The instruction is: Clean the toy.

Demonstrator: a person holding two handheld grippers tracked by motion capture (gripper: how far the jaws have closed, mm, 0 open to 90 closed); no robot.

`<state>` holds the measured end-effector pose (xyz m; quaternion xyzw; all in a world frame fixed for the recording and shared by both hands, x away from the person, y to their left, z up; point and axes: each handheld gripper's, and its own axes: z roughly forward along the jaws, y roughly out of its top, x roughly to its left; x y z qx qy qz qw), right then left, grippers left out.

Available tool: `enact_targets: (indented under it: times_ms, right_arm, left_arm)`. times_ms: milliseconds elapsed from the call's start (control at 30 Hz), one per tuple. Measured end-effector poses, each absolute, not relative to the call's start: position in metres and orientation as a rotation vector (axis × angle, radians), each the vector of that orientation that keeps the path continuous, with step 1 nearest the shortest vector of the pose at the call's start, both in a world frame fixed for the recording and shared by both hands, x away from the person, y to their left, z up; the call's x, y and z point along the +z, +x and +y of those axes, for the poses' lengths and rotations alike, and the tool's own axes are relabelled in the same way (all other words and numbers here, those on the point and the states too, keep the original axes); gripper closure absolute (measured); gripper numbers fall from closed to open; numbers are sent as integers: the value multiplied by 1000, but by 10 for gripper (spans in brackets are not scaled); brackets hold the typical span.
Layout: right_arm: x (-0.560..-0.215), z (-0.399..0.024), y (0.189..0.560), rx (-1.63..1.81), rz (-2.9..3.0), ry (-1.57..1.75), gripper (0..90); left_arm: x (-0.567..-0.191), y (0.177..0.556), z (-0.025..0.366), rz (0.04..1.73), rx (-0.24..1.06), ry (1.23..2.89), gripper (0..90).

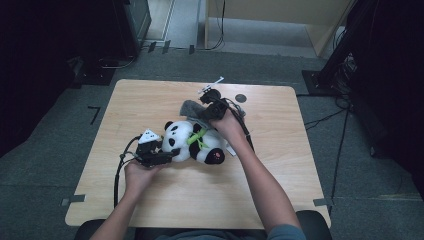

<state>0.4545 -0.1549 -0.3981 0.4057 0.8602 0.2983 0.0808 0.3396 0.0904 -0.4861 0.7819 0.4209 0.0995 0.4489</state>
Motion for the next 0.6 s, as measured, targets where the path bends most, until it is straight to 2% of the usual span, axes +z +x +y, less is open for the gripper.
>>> enact_targets:
  times_ms: [233, 600]
  right_arm:
    - [-397, -196, 457, 884, 2547, 1319, 752]
    - [-385, -218, 453, 913, 2498, 1329, 752]
  left_arm:
    - [-486, 340, 91, 1031, 246, 1939, 339]
    - [-487, 340, 92, 1022, 241, 1939, 323]
